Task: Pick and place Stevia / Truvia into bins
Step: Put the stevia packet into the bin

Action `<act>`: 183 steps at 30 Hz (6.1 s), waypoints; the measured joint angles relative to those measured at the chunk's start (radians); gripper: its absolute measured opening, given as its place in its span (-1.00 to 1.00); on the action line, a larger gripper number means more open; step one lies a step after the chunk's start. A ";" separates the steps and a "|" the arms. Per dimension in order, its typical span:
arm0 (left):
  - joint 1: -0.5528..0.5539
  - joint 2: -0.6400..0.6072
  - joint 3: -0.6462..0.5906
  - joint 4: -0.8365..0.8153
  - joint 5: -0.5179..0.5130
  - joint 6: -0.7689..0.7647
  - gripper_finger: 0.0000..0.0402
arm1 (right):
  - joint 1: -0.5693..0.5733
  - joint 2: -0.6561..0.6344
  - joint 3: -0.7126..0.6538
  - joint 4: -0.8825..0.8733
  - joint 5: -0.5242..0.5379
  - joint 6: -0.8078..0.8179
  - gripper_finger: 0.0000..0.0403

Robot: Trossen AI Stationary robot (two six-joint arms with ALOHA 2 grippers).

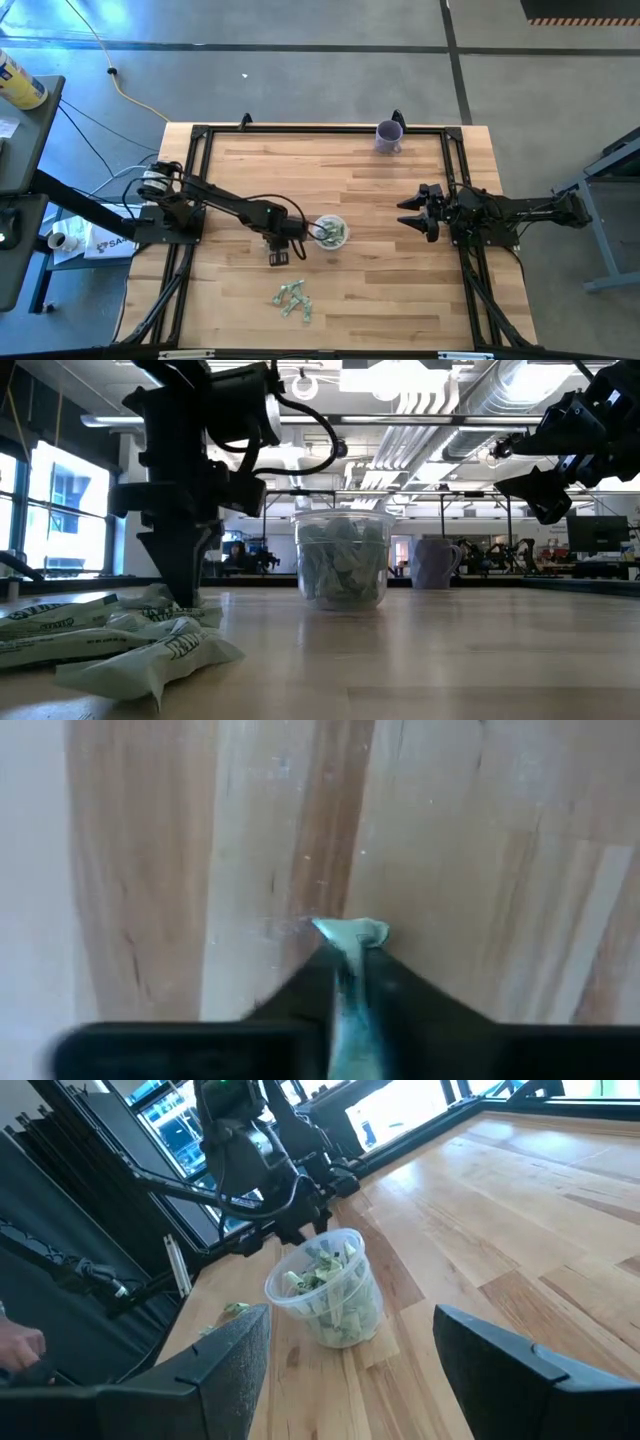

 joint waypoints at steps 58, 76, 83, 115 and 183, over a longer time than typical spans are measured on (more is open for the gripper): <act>0.002 -0.195 -0.232 0.100 0.020 0.556 -0.08 | 0.000 0.008 0.000 0.000 -0.004 0.000 0.35; 0.027 -0.184 0.291 0.244 0.034 0.392 -0.89 | 0.000 0.008 0.000 0.000 -0.004 0.000 0.35; 0.026 0.002 0.283 0.298 -0.035 0.353 -0.39 | 0.000 0.008 0.000 0.000 -0.004 0.000 0.35; -0.461 -0.136 0.051 0.042 -0.126 -0.950 0.20 | 0.000 0.034 0.000 0.000 -0.004 0.000 0.35; 0.031 0.205 0.529 0.023 -0.106 -0.171 -0.60 | 0.000 0.034 0.000 0.000 -0.004 0.000 0.35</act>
